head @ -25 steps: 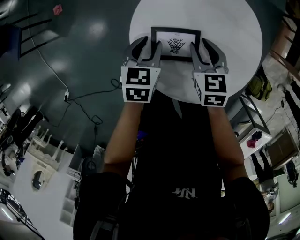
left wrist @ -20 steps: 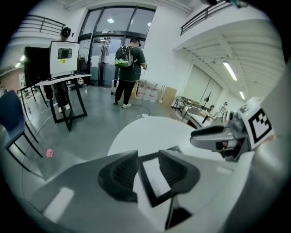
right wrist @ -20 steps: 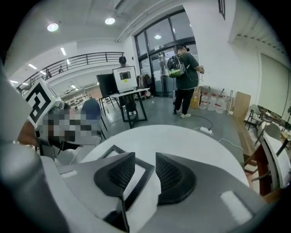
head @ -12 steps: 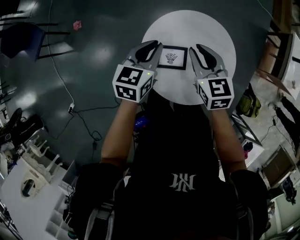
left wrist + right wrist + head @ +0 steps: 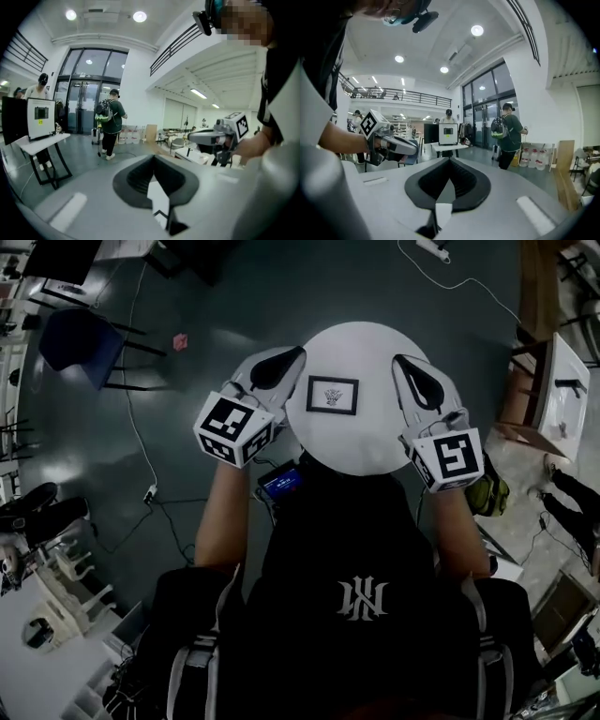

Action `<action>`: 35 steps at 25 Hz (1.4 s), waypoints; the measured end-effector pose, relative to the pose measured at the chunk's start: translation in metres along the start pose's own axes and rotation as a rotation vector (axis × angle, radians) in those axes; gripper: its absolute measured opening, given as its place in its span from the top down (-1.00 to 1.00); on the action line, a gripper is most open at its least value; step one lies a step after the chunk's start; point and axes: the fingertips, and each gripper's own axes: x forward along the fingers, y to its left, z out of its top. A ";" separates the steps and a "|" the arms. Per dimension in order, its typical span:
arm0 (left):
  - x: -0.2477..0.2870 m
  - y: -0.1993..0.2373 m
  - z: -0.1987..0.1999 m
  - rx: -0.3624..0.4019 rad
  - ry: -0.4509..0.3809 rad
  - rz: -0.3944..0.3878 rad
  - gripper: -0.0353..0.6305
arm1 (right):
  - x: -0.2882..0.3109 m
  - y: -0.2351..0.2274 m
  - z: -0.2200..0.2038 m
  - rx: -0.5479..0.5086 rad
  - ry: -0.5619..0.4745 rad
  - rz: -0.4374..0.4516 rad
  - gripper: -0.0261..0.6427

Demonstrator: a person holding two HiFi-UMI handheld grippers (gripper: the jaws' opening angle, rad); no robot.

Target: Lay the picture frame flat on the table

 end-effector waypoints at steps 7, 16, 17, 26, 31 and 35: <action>-0.054 -0.050 0.074 0.095 -0.194 -0.058 0.89 | -0.059 0.000 0.040 -0.040 -0.129 0.097 0.92; -0.082 -0.106 0.060 0.014 -0.210 -0.118 0.89 | -0.132 0.009 0.039 0.035 -0.225 0.247 0.92; -0.084 -0.112 0.056 0.011 -0.205 -0.133 0.89 | -0.138 0.014 0.035 0.043 -0.221 0.257 0.92; -0.109 -0.149 0.005 0.150 -0.056 -0.259 0.89 | -0.180 0.090 0.027 0.133 -0.219 0.344 0.92; -0.160 -0.157 -0.008 0.104 -0.098 -0.328 0.89 | -0.175 0.155 0.030 0.136 -0.197 0.368 0.92; -0.211 -0.146 -0.045 0.030 -0.096 -0.347 0.89 | -0.157 0.220 0.015 0.161 -0.131 0.383 0.92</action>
